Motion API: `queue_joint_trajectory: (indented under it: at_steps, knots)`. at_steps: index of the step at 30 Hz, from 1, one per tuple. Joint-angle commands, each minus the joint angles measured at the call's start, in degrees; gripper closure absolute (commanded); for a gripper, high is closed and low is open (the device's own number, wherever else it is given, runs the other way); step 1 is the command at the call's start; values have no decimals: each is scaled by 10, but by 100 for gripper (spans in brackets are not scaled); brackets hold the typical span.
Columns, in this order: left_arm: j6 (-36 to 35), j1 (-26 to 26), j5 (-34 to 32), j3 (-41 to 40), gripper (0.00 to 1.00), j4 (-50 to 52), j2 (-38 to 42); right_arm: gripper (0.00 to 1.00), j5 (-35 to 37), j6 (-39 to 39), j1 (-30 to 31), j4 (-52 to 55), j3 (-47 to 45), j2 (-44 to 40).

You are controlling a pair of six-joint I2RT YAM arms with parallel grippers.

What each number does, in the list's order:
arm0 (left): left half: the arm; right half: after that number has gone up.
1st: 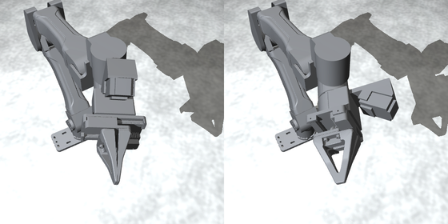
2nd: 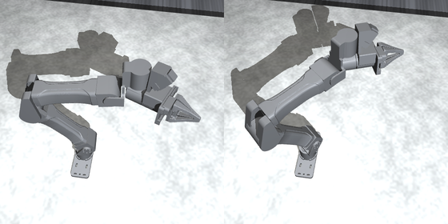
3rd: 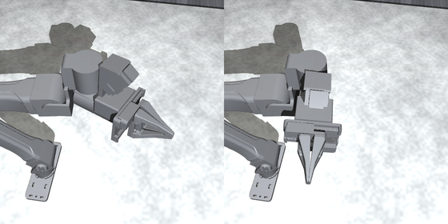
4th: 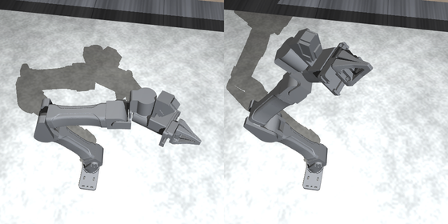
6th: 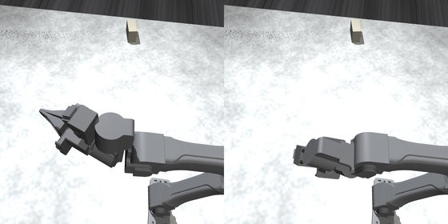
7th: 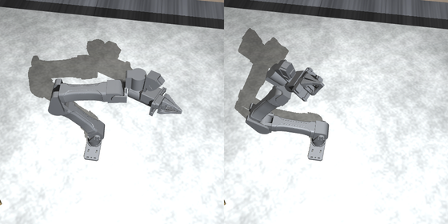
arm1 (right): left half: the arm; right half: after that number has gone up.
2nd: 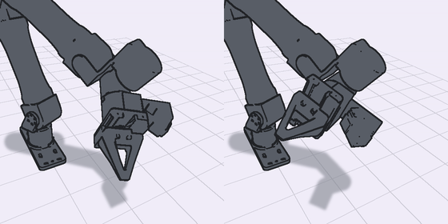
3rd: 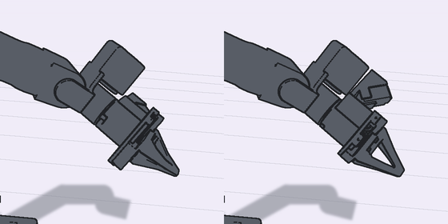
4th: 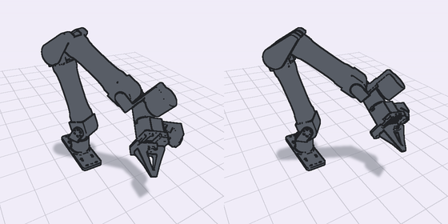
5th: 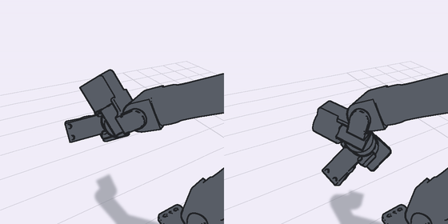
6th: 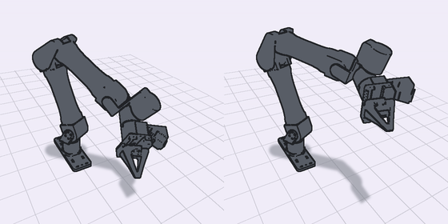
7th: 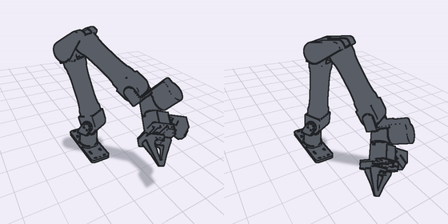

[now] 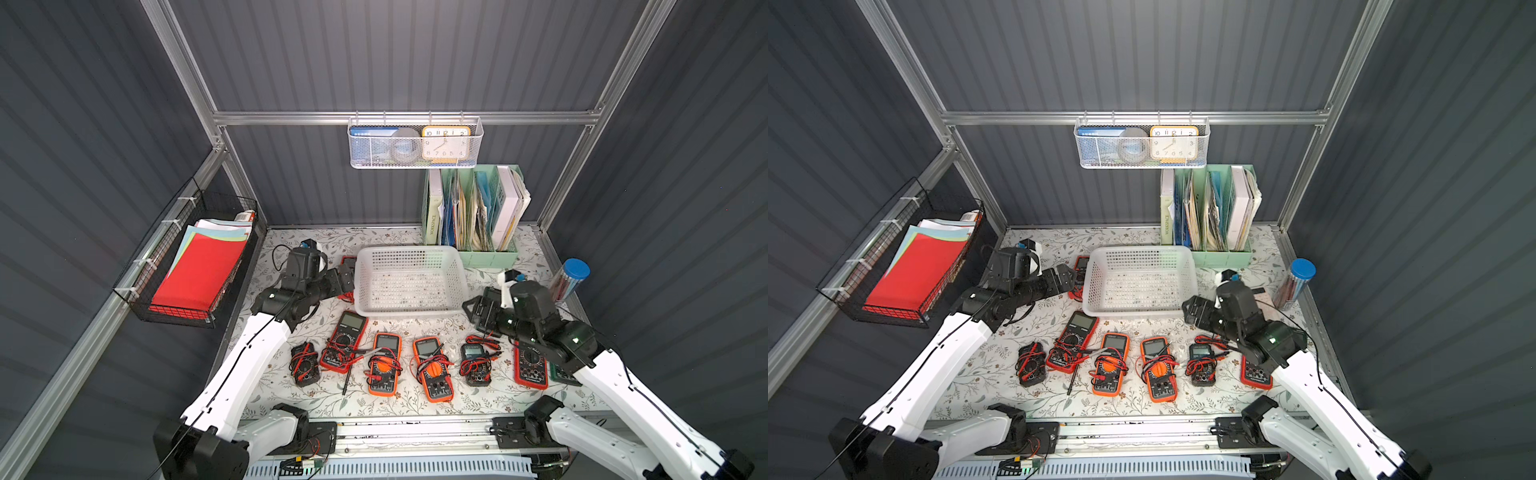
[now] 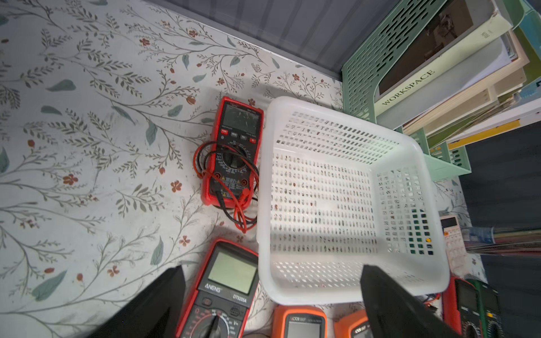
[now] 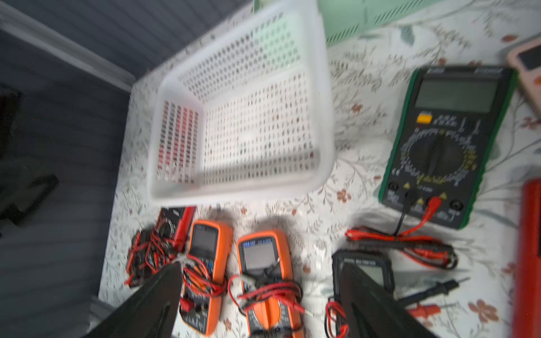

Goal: Put the multimeter into the basket
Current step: Pick up the multimeter from the center of the board.

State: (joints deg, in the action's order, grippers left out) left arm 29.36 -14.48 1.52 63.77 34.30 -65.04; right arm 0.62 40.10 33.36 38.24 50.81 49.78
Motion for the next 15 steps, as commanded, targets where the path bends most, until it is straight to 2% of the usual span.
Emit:
queue_joint_trajectory:
  at_steps: [1, 4, 7, 15]
  knots:
    - [57, -6, 23, -18, 1, 65, 22, 11, 80, 41, 86, 89, 0, 26]
    - [73, -8, 54, -37, 1, 67, 16, 10, 140, 78, 173, 96, 1, 74]
    - [69, -11, 80, -47, 1, 60, 0, 9, 168, 103, 233, 92, 8, 138]
    - [64, -20, 125, -75, 1, 12, -33, 4, 184, 130, 320, 91, 46, 275]
